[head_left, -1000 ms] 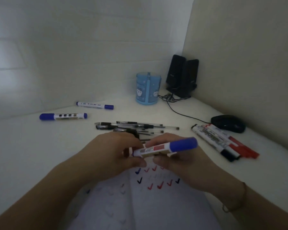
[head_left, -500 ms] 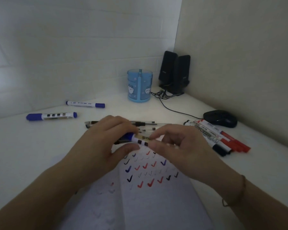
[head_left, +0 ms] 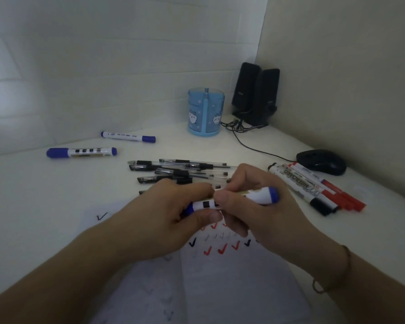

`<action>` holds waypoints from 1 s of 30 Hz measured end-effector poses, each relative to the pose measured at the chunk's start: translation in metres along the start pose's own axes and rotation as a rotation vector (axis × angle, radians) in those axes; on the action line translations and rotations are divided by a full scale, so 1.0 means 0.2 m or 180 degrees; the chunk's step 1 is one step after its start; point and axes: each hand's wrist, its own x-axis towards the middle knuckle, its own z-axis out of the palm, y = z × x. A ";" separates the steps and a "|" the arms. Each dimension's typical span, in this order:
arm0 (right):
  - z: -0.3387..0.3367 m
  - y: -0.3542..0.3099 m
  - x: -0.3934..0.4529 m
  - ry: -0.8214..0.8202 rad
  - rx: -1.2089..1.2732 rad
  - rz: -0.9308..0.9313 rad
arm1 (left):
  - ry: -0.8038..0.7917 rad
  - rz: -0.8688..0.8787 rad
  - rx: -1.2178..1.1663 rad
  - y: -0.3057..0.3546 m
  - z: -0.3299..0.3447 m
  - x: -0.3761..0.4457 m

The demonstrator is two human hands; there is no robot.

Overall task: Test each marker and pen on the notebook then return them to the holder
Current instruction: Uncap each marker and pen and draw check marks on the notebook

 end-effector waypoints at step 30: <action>0.07 0.03 -0.05 -0.0187 -0.0747 0.0399 | 0.0057 -0.0493 0.0401 -0.13 -0.02 -0.02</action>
